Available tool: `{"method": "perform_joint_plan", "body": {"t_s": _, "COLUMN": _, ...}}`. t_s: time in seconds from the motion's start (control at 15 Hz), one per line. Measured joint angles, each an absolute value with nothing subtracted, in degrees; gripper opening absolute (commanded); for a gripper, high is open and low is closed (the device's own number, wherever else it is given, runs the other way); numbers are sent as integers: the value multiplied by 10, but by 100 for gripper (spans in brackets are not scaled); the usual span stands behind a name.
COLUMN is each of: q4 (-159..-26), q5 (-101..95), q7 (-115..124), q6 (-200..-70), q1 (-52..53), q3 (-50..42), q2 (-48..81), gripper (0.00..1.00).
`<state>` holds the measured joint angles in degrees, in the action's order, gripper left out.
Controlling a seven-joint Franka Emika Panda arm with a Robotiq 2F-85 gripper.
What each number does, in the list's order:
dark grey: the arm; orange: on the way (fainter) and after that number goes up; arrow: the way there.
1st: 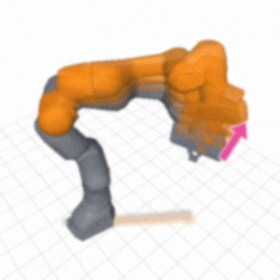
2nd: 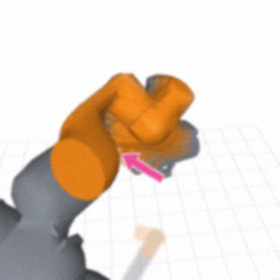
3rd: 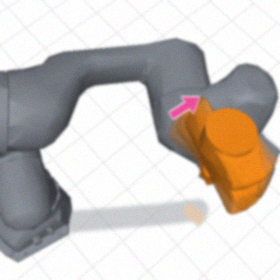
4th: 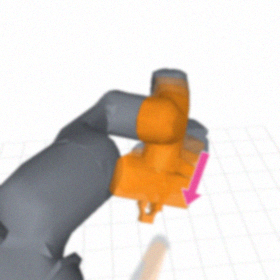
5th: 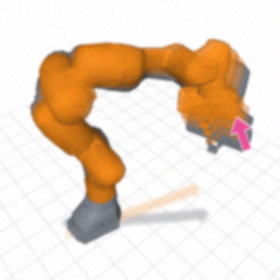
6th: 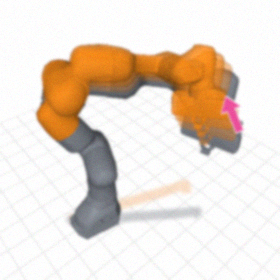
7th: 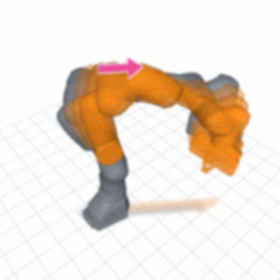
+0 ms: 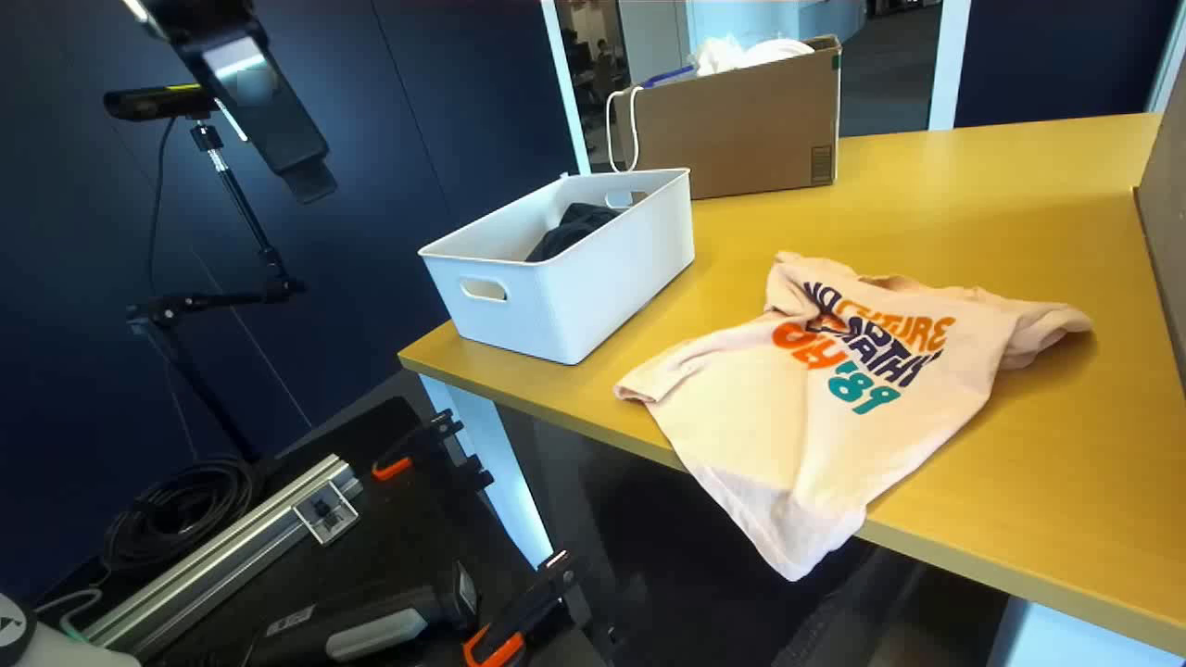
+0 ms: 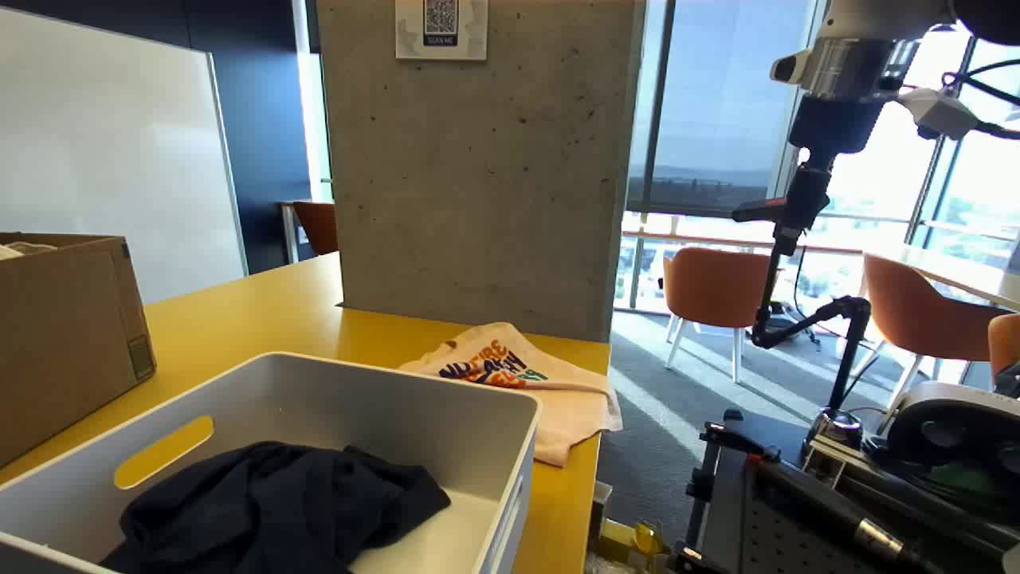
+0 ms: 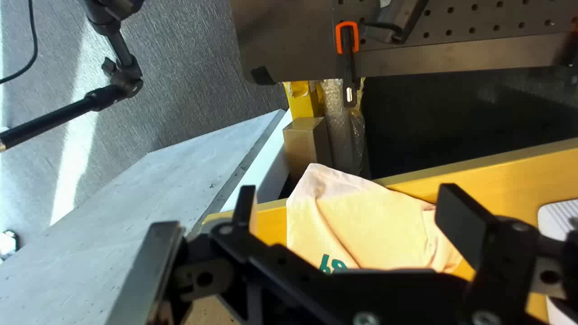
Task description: Fold the light pink shirt on the table and then put it in the white basket
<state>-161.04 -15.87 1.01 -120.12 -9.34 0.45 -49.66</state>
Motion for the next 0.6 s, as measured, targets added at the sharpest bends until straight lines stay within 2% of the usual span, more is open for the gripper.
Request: {"method": "perform_joint_plan", "body": {"t_s": 0.6, "q4": -1600, "q5": -169, "q7": 10, "q6": -1236, "q1": -100, "q3": -5, "q2": -459, "gripper": 100}}
